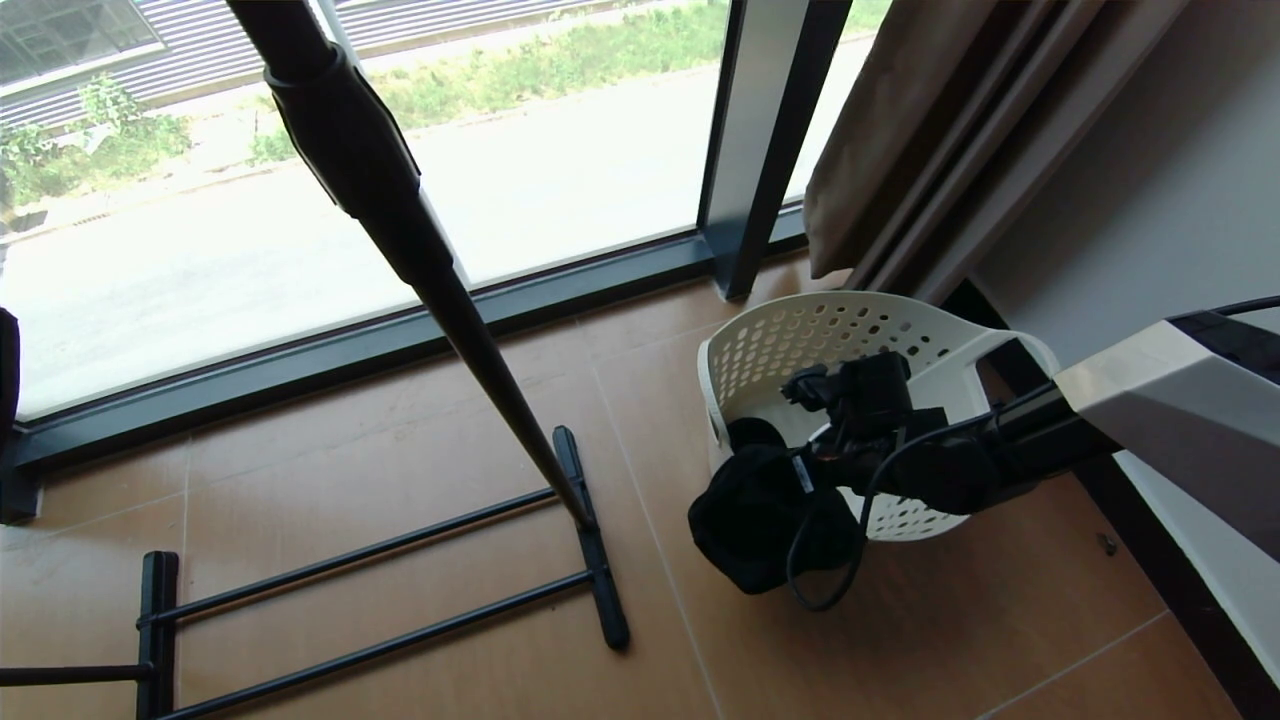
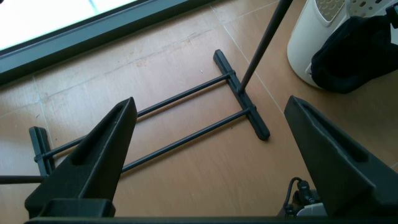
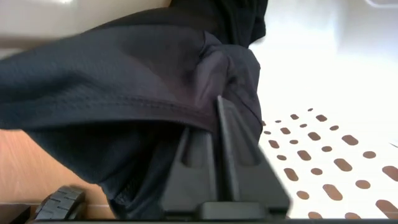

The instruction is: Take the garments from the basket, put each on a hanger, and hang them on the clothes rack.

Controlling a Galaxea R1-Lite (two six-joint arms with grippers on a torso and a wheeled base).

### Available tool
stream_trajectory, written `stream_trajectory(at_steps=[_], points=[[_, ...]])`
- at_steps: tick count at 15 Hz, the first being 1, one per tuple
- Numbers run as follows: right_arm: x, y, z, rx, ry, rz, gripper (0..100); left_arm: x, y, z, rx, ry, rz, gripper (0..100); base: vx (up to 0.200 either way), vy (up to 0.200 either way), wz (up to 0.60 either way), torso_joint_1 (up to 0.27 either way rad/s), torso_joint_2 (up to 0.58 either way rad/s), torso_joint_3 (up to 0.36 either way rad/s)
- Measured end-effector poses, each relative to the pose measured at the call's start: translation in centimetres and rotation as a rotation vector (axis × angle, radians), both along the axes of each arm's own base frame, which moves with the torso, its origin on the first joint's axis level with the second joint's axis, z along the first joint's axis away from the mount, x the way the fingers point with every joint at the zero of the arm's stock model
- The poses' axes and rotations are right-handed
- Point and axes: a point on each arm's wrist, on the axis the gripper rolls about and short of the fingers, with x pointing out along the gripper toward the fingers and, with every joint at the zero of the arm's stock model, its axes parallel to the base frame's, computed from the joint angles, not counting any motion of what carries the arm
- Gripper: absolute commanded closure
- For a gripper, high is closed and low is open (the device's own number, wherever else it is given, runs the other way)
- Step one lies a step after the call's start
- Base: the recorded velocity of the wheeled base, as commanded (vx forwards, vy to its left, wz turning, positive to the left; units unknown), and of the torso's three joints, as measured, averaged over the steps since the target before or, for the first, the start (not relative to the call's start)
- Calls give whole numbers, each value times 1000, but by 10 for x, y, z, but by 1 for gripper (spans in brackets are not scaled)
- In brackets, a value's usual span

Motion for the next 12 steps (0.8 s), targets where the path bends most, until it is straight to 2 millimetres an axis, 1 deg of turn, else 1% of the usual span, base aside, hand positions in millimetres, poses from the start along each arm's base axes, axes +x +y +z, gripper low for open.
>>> stream_trajectory(at_steps=[3, 5, 6, 8, 9, 11, 12], points=[[-10, 4, 4, 0, -34, 7, 100, 0, 0, 0, 0, 0, 0, 0, 0, 0, 0, 0, 0, 0], [-24, 8, 20, 5, -87, 13, 100, 0, 0, 0, -1, 0, 0, 0, 0, 0, 0, 0, 0, 0], [-35, 11, 29, 4, -119, 14, 100, 0, 0, 0, 0, 0, 1, 0, 0, 0, 0, 0, 0, 0], [-62, 14, 56, 13, -202, 25, 100, 0, 0, 0, 5, 0, -3, 0, 0, 0, 0, 0, 0, 0], [-79, 14, 73, 23, -247, 37, 100, 0, 0, 0, 8, -1, -6, 0, 0, 0, 0, 0, 0, 0], [-117, 8, 111, 59, -348, 66, 100, 0, 0, 0, 14, -1, -13, 0, 0, 0, 0, 0, 0, 0], [-140, 5, 128, 80, -397, 90, 100, 0, 0, 0, 16, -2, -22, 0, 0, 0, 0, 0, 0, 0]])
